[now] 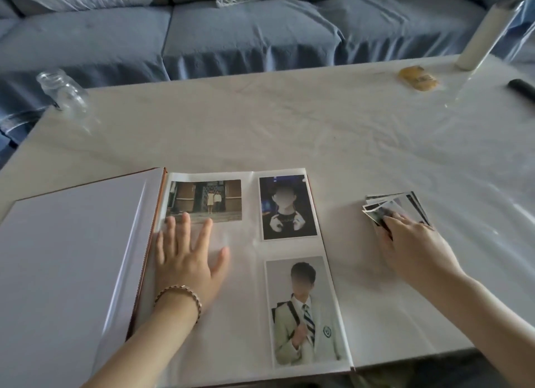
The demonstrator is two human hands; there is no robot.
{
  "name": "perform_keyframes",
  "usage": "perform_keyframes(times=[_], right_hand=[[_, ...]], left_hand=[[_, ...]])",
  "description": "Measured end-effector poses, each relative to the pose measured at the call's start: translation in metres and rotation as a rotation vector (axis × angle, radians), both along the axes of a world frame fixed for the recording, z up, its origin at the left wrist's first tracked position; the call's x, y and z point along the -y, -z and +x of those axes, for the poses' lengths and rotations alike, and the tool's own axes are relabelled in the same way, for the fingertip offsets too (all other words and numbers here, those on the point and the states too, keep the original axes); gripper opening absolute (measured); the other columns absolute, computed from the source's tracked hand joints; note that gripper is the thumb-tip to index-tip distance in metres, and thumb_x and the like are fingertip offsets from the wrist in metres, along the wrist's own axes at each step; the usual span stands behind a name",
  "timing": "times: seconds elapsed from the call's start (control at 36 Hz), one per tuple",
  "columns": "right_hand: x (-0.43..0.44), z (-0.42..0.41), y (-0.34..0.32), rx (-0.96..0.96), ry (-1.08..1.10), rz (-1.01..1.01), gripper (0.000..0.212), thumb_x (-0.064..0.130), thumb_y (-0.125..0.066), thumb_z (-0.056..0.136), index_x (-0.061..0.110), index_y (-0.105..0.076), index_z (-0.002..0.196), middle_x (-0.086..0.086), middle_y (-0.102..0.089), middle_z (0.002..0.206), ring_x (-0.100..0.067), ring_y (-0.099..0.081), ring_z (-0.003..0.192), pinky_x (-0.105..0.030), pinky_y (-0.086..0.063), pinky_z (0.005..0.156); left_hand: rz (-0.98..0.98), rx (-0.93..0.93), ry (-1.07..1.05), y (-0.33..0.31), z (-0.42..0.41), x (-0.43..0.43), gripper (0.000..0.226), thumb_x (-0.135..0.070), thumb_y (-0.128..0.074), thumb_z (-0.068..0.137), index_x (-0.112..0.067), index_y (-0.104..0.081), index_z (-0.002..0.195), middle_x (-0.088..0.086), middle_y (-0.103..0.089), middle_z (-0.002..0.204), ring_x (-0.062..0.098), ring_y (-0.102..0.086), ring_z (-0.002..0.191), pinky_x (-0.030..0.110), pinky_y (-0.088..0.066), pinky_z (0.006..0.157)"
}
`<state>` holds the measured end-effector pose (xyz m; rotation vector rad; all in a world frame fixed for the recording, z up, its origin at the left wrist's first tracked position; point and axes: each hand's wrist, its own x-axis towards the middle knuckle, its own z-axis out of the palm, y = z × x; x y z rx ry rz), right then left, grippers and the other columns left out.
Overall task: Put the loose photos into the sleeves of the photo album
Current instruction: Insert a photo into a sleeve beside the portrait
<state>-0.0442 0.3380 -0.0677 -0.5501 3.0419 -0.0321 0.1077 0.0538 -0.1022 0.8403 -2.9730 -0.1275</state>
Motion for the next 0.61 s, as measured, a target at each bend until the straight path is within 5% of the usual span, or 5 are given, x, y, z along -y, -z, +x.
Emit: perform_keyframes(times=[0.11,0.19,0.31,0.42,0.61], right_hand=[[-0.001,0.003,-0.009,-0.006,0.009,-0.083,0.029,0.022,-0.033,0.098,0.011,-0.060,0.104,-0.008,-0.066,0.103,-0.034,-0.059,0.084,-0.032,-0.038,0.060],[0.002,0.011,-0.020,-0.241,-0.148,-0.296,0.027,0.014,-0.041,0.095,0.005,-0.066,0.100,-0.010,-0.069,0.096,-0.035,-0.065,0.079,-0.030,-0.039,0.062],[0.021,0.034,-0.029,-0.419,-0.455,-0.456,0.032,0.009,-0.052,0.086,0.001,-0.064,0.114,-0.014,-0.062,0.119,-0.029,-0.058,0.112,-0.037,-0.040,0.101],[0.045,0.061,-0.024,-0.345,-0.738,-0.396,0.036,0.007,-0.053,0.083,0.004,-0.063,0.118,-0.012,-0.057,0.129,-0.028,-0.050,0.123,-0.044,-0.037,0.105],[0.061,0.076,-0.017,0.045,-0.478,-0.628,0.064,0.062,-0.032,0.090,0.018,-0.043,0.136,0.001,-0.037,0.144,-0.015,-0.029,0.134,-0.035,-0.025,0.113]], left_hand=[[0.011,0.075,0.008,-0.006,-0.004,-0.002,0.093,-0.065,0.008,0.065,-0.030,-0.012,0.149,0.008,0.006,0.157,0.027,0.015,0.143,0.032,0.020,0.108],[0.201,-0.039,0.000,-0.023,-0.008,-0.012,0.078,-0.057,-0.020,0.076,-0.017,-0.040,0.140,0.009,-0.018,0.155,0.024,-0.008,0.144,0.032,-0.001,0.113],[0.841,-0.394,-0.091,-0.059,-0.015,-0.045,0.045,-0.054,-0.051,0.088,-0.013,-0.066,0.103,-0.001,-0.066,0.113,0.010,-0.058,0.105,0.010,-0.039,0.089],[1.518,-0.239,-0.129,-0.084,-0.021,-0.065,0.044,-0.047,-0.053,0.076,-0.010,-0.066,0.097,0.014,-0.072,0.088,0.028,-0.070,0.084,0.037,-0.057,0.072],[1.032,-0.295,-0.113,-0.076,-0.012,-0.052,0.017,-0.018,-0.052,0.093,-0.025,-0.063,0.082,0.000,-0.070,0.084,0.014,-0.066,0.085,0.025,-0.055,0.071]])
